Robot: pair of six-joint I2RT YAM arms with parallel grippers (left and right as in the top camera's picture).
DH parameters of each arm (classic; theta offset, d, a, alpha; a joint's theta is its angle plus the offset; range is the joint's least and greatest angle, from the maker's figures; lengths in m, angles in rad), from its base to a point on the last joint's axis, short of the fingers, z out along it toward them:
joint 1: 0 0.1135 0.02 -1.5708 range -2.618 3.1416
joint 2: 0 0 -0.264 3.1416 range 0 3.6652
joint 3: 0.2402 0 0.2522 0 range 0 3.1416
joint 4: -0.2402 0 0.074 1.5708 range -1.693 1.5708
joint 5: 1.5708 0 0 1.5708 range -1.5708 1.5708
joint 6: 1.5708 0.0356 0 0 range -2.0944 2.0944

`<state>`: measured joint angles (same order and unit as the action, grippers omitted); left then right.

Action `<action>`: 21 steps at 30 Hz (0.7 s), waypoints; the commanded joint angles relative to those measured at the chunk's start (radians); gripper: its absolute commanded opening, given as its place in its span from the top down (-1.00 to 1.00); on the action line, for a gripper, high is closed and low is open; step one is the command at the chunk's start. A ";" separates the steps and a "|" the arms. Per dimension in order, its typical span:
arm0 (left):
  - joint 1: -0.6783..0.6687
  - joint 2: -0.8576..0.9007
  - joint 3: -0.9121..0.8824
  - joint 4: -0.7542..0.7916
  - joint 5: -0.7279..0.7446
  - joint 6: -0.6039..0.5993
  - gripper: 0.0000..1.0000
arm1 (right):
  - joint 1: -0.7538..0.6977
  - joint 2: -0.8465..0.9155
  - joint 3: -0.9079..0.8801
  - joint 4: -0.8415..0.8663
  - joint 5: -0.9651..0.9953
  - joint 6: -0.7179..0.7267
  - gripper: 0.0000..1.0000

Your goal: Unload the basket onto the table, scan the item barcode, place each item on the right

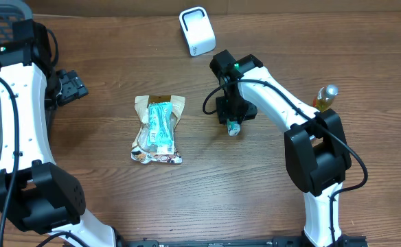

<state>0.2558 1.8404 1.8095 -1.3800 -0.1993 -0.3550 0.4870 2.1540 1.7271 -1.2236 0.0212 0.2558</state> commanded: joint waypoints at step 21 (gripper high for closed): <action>-0.002 0.010 0.017 0.000 -0.013 0.019 -0.99 | 0.042 -0.031 -0.006 0.014 -0.163 0.003 -0.15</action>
<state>0.2558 1.8404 1.8095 -1.3804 -0.1997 -0.3550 0.5049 2.1540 1.7271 -1.2125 -0.1162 0.2581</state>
